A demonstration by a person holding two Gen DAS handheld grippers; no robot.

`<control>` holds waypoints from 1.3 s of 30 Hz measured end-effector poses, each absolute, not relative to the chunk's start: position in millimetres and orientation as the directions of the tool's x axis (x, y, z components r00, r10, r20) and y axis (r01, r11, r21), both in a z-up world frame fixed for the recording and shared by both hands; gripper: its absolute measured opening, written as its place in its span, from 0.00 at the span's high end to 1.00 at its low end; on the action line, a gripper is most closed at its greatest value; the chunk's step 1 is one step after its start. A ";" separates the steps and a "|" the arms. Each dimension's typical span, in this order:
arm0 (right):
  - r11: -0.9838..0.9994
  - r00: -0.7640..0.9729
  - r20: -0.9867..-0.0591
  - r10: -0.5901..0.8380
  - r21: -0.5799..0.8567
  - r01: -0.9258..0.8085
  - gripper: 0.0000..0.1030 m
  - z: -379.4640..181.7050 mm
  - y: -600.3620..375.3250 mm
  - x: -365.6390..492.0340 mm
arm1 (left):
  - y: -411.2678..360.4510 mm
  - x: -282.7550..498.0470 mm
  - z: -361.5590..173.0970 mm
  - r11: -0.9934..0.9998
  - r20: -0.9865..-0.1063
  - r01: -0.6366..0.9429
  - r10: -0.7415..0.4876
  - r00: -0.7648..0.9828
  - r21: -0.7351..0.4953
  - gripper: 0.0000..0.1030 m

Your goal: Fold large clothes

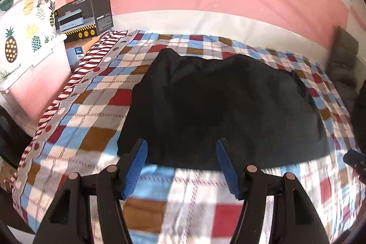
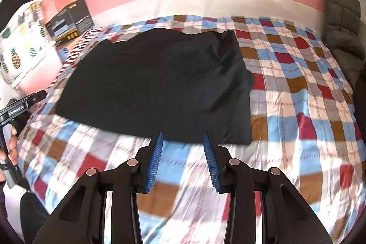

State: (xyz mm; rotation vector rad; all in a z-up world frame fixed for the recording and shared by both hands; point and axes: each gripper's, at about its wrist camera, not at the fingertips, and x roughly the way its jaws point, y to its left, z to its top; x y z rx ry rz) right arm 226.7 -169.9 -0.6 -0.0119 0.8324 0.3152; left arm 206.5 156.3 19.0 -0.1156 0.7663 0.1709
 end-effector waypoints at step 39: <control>0.953 0.712 -0.654 0.257 0.050 -0.298 0.48 37.2 -160.0 29.9 | 82.2 4.5 42.8 0.989 -0.708 -0.137 0.063 0.703 -0.048 0.37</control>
